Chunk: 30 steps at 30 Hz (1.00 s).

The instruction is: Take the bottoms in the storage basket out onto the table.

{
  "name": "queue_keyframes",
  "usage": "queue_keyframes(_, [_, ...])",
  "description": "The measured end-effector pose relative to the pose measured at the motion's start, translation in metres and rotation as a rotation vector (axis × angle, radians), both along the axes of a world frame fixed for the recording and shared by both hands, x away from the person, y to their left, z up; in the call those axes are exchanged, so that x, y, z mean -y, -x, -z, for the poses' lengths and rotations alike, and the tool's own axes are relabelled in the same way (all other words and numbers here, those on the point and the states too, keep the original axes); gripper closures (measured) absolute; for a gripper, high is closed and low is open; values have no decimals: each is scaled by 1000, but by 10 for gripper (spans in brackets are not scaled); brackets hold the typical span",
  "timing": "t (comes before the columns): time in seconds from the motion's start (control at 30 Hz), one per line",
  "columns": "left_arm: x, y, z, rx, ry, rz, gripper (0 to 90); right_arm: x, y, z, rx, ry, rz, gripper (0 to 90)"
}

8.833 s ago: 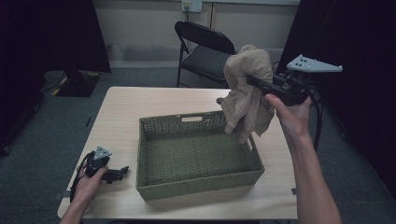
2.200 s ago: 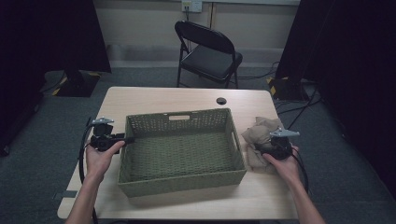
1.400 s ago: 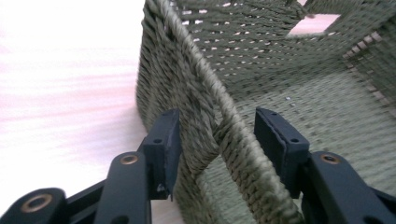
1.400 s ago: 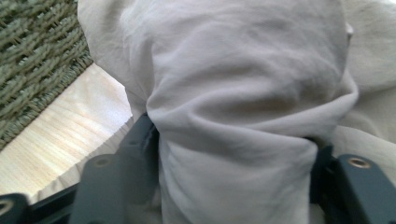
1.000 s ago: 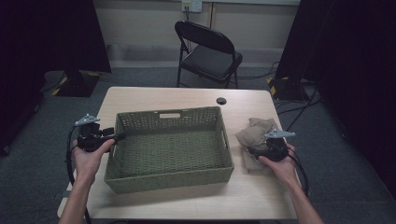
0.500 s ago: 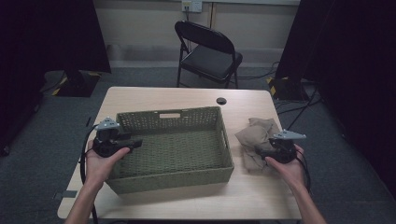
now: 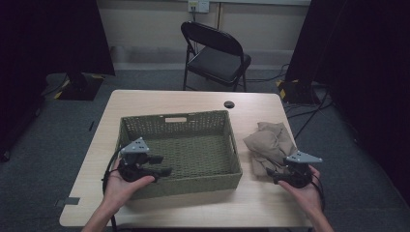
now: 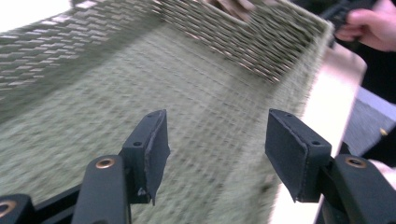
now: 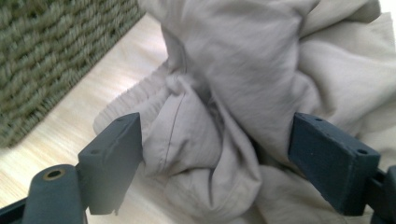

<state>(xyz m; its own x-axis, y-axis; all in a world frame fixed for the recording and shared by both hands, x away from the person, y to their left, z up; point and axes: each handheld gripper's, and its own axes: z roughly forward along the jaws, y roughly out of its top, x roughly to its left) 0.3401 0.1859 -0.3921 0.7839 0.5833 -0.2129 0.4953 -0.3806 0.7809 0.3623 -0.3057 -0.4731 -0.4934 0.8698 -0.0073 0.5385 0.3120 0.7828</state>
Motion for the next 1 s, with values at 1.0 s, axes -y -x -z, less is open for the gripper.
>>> queue_keyframes(1.0, [21,11,17,11,-29,105,463,-13,14,34,-70,34,-31,110])
